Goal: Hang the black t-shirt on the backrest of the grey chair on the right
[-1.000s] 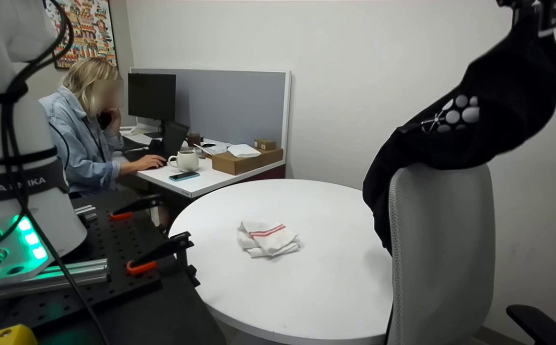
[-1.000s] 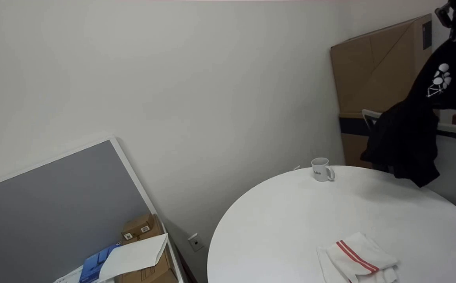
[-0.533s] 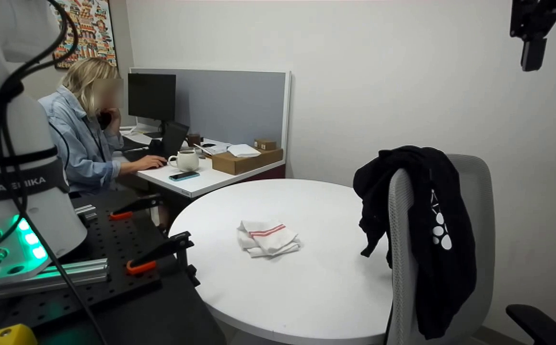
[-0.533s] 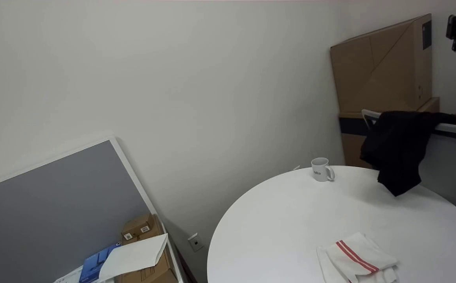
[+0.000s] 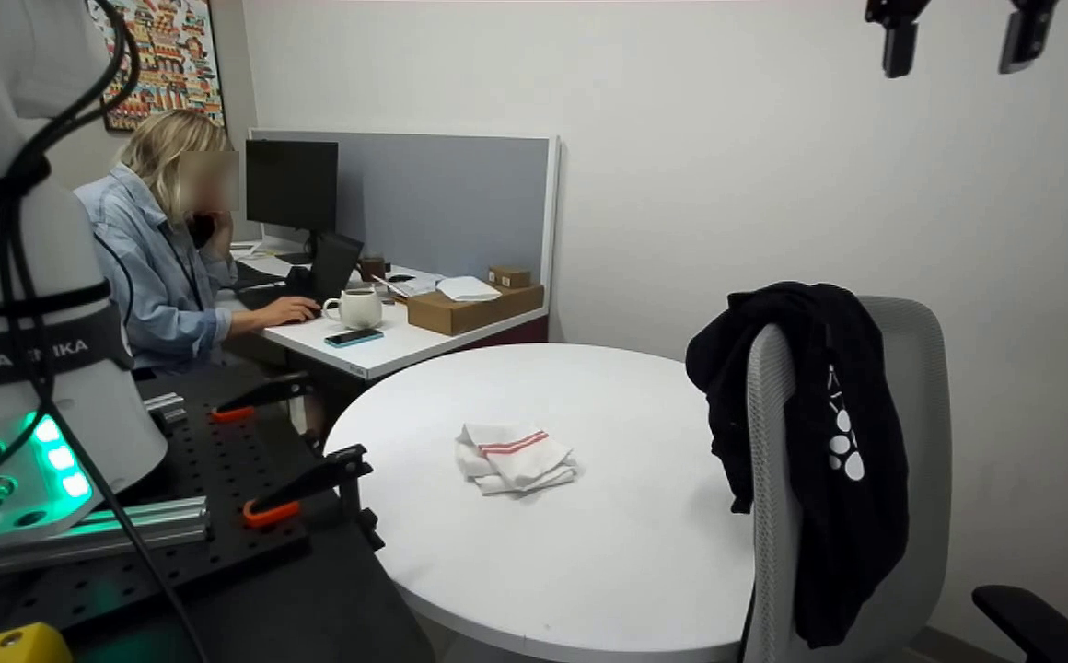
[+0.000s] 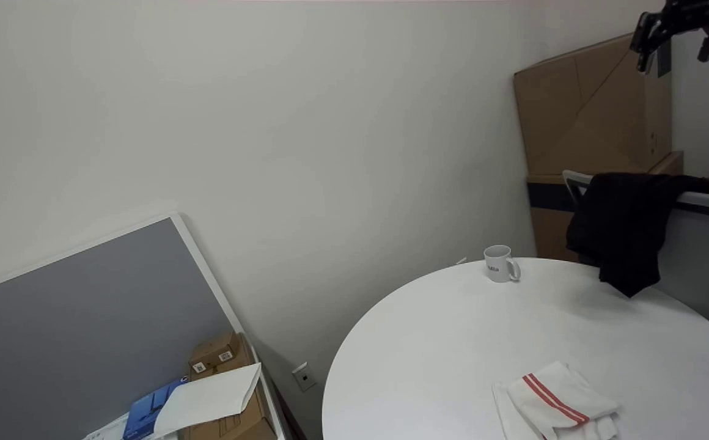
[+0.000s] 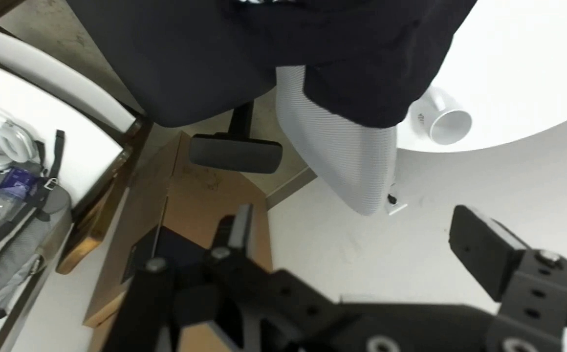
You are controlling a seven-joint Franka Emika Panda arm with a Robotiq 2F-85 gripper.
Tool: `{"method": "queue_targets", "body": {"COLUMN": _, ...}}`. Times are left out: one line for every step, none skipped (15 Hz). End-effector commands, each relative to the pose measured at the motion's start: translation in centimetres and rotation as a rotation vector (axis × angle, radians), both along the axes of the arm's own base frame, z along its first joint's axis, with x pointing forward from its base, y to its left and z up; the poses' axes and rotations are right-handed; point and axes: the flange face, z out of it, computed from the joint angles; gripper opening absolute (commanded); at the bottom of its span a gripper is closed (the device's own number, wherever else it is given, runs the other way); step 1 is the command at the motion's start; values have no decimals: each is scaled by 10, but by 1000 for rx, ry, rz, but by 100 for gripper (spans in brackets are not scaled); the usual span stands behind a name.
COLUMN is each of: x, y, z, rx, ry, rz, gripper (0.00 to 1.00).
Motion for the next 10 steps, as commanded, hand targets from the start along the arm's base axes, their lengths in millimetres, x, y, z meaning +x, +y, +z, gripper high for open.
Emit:
{"method": "queue_targets", "body": {"x": -12, "y": 63, "z": -11, "rx": 32, "ry": -15, "rz": 86, "gripper": 100}}
{"method": "queue_targets", "body": {"x": -14, "y": 81, "z": -18, "rx": 40, "ry": -14, "rz": 107, "gripper": 100}}
{"method": "queue_targets", "body": {"x": -16, "y": 97, "z": -27, "rx": 34, "ry": -13, "rz": 123, "gripper": 100}}
{"method": "queue_targets", "body": {"x": -17, "y": 115, "z": -37, "rx": 19, "ry": -11, "rz": 147, "gripper": 100}}
{"method": "queue_targets", "body": {"x": -20, "y": 133, "z": -47, "rx": 10, "ry": -11, "rz": 179, "gripper": 100}}
{"method": "queue_targets", "body": {"x": -24, "y": 151, "z": -58, "rx": 0, "ry": -9, "rz": 210, "gripper": 100}}
{"method": "queue_targets", "body": {"x": -29, "y": 169, "z": -69, "rx": -10, "ry": -4, "rz": 250, "gripper": 100}}
{"method": "queue_targets", "body": {"x": -36, "y": 187, "z": -80, "rx": -19, "ry": 0, "rz": 283, "gripper": 100}}
{"method": "queue_targets", "body": {"x": -42, "y": 206, "z": -91, "rx": -20, "ry": 10, "rz": 328, "gripper": 100}}
{"method": "queue_targets", "body": {"x": -48, "y": 223, "z": -102, "rx": -20, "ry": 21, "rz": 364, "gripper": 100}}
